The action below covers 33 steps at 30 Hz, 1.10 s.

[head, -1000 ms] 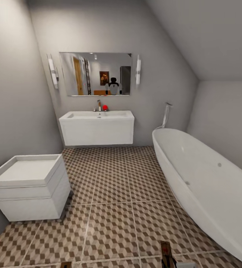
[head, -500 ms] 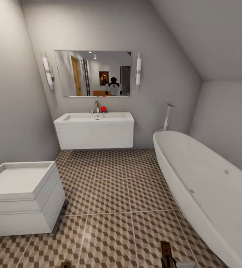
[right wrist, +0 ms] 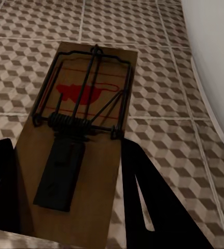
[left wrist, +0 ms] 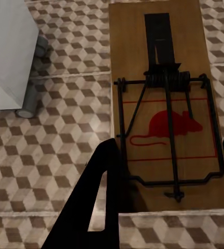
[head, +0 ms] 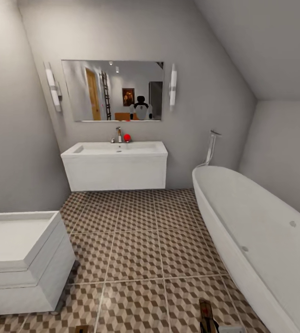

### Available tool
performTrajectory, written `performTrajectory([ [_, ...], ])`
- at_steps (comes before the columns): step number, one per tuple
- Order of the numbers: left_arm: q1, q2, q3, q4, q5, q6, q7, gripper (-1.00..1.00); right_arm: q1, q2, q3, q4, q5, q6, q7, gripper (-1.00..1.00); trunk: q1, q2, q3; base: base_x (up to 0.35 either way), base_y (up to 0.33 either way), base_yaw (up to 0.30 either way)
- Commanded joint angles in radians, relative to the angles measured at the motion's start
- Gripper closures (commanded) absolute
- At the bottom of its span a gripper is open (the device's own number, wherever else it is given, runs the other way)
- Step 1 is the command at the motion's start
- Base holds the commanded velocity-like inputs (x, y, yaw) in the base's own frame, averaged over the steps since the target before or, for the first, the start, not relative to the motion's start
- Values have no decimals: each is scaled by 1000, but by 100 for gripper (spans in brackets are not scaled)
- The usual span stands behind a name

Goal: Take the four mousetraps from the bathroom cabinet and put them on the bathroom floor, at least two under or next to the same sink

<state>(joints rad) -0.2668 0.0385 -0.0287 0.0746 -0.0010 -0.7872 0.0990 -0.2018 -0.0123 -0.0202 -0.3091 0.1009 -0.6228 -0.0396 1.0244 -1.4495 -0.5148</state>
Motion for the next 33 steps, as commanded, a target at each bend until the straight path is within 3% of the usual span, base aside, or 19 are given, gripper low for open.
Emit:
performTrajectory([
  [1, -2, 0, -3, 4, -2, -5, 7, 100, -1, 0, -3, 1, 7, -3, 1, 100, 1, -1, -1, 337, 0, 0],
  [33, -2, 0, -3, 4, -2, -5, 7, 100, -1, 1, -3, 1, 7, -3, 1, 100, 1, -1, -1, 337, 0, 3],
])
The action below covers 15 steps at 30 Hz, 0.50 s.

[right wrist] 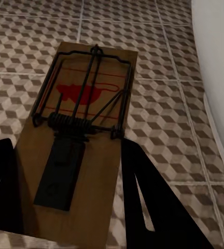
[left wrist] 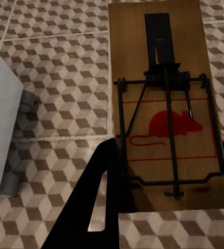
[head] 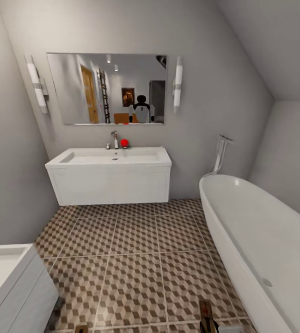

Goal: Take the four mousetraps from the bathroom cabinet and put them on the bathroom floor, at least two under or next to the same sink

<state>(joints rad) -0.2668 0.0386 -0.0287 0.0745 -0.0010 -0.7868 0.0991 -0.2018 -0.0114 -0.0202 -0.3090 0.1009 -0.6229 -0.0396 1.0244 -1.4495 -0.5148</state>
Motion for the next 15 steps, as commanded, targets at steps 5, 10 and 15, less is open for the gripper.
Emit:
performTrajectory([
  [5, -2, 0, -3, 4, -2, -5, 7, 100, -1, 1, -3, 1, 7, -3, 1, 100, 1, -1, -1, 337, 0, 74],
  [10, -2, 0, -3, 4, -2, -5, 7, 100, -1, 1, -3, 5, 7, -3, 1, 100, 1, -1, -1, 337, -3, 80],
  [15, -2, 0, -3, 4, -2, -5, 7, 100, -1, 1, -3, 9, 7, -3, 1, 100, 1, -1, -1, 337, -60, 80],
])
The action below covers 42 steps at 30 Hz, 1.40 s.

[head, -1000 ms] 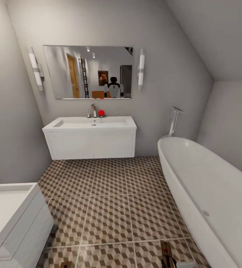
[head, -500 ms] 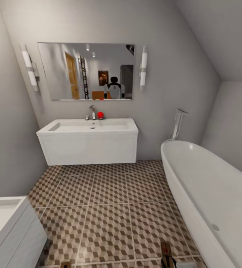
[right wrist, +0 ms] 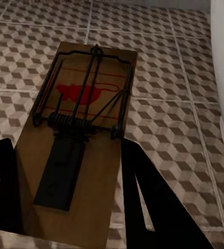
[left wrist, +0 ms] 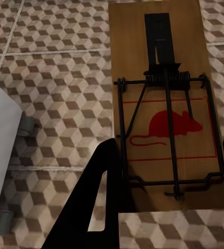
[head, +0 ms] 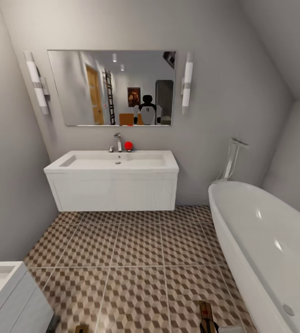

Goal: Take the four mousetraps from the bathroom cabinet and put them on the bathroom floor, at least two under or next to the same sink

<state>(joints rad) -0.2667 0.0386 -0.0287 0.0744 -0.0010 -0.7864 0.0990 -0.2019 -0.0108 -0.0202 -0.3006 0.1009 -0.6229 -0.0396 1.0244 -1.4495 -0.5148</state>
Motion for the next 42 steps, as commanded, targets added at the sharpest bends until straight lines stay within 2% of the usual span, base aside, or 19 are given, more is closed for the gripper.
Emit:
performTrajectory([
  [1, -2, 0, -4, 4, -2, -5, 7, 100, -1, 0, -3, 1, 6, -3, 1, 100, 1, -1, -1, 337, -79, 80],
  [14, -2, 0, -4, 4, -2, -5, 7, 100, -1, -1, -3, 1, 6, -3, 1, 100, 1, -1, -1, 337, -83, 15],
  [34, -2, 0, -4, 4, -2, -6, 7, 100, -1, -1, -3, 1, 6, -3, 1, 100, 1, -1, -1, 335, -5, 0],
  [42, -2, 0, -4, 4, -2, -5, 7, 100, -1, -1, -3, 1, 6, -3, 1, 100, 1, -1, -1, 67, 0, 0],
])
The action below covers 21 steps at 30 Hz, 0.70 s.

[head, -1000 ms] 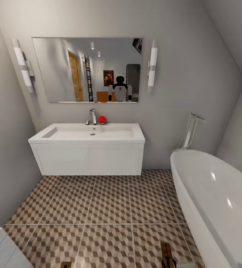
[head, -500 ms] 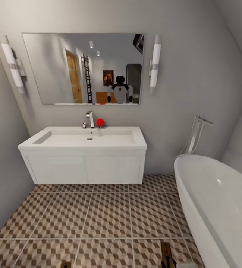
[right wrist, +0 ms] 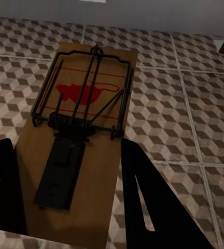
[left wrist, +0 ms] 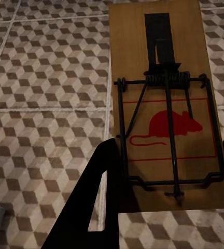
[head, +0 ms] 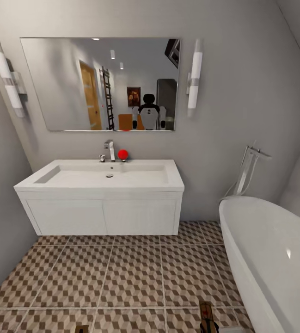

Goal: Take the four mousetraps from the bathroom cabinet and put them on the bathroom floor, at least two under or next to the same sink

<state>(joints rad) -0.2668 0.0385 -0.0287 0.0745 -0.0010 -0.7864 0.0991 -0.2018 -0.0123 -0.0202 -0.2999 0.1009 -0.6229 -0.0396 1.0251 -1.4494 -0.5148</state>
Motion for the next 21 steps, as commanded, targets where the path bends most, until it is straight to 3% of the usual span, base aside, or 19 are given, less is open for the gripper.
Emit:
performTrajectory([
  [1, -2, 0, -4, 4, -2, -6, 7, 100, -1, 0, -3, 1, 7, -3, 1, 100, 0, -1, -1, 4, 0, 0],
  [10, -2, 0, -4, 4, -2, -6, 7, 100, -1, 1, -3, 1, 7, -3, 1, 100, 0, -1, -1, 1, 0, 102],
  [21, -2, 0, -4, 4, -2, -6, 7, 100, -1, -6, -1, 1, 7, -7, 4, 100, 0, -1, -1, 0, 0, 11],
])
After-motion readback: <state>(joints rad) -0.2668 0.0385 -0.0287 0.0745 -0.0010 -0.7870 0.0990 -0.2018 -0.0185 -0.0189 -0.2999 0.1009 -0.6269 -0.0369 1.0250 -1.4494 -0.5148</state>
